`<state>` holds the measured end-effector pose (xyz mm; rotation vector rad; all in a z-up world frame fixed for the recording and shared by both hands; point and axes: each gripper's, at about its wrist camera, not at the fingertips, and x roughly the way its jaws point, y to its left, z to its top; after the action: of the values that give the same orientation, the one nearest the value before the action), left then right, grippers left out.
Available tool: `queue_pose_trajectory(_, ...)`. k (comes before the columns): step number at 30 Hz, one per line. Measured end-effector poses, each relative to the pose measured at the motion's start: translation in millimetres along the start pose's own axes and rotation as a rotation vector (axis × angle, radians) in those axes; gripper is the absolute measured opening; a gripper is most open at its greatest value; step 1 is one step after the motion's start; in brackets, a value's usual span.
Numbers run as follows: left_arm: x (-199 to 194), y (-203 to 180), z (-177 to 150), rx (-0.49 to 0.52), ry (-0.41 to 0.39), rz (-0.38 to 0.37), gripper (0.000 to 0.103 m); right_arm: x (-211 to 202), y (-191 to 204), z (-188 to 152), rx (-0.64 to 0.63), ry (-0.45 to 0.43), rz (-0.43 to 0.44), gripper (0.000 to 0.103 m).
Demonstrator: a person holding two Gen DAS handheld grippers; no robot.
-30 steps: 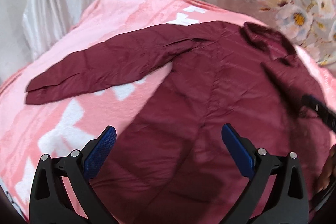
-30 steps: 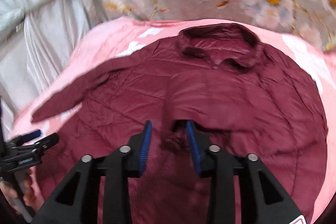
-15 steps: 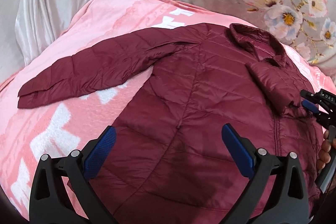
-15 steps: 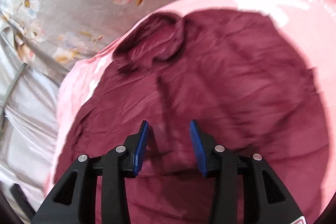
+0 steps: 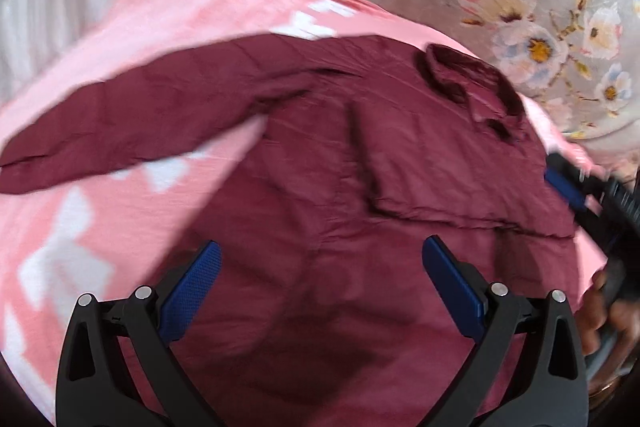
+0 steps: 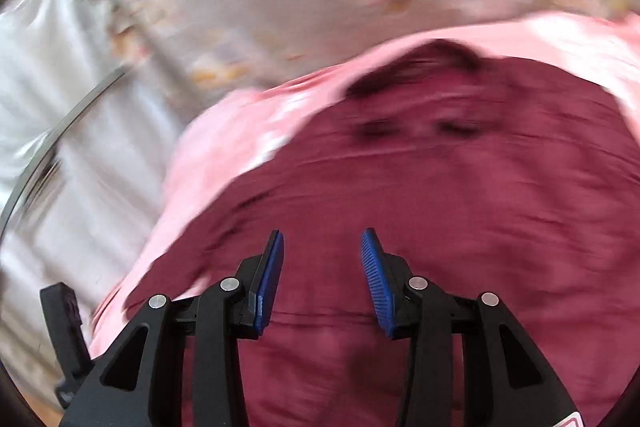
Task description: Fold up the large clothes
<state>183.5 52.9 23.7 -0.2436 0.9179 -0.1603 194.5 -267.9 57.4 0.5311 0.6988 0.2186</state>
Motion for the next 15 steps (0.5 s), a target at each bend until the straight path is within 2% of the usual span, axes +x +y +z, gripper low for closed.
queue_pose_trajectory(3, 30.2, -10.0, 14.9, -0.056, 0.095, -0.097, 0.098, -28.3, -55.0, 0.8, 0.119, -0.043, -0.102, 0.041)
queue_pose_trajectory(5, 46.9, -13.0, 21.3, -0.114, 0.132, -0.133, 0.098, -45.1, -91.6, 0.8, 0.195, -0.071, -0.166, 0.041)
queue_pose_trajectory(8, 65.4, -15.5, 29.5, -0.191, 0.154, -0.159, 0.086, -67.1, -139.4, -2.3, 0.319, -0.11, -0.225, 0.041)
queue_pose_trajectory(9, 70.2, -17.1, 31.8, -0.198, 0.161, -0.159, 0.074, -71.3, -150.9, -3.2, 0.352, -0.119, -0.232, 0.041)
queue_pose_trajectory(10, 73.7, -18.8, 34.1, -0.2, 0.164, -0.155, 0.058, -74.0, -162.3, -3.9, 0.388, -0.124, -0.242, 0.041)
queue_pose_trajectory(11, 76.8, -21.9, 37.4, -0.194, 0.156, -0.147, 0.049, -74.2, -171.0, -4.1, 0.418, -0.124, -0.247, 0.041)
queue_pose_trajectory(12, 77.5, -24.0, 39.6, -0.185, 0.152, -0.145, 0.031, -73.3, -178.6, -4.3, 0.444, -0.123, -0.249, 0.041)
queue_pose_trajectory(13, 77.1, -25.1, 42.0, -0.178, 0.147, -0.141, 0.018, -70.7, -181.5, -2.1, 0.463, -0.124, -0.244, 0.041)
queue_pose_trajectory(15, 74.0, -30.4, 49.8, -0.15, 0.114, -0.124, 0.006, -63.1, -193.3, 3.2, 0.513, -0.133, -0.227, 0.041)
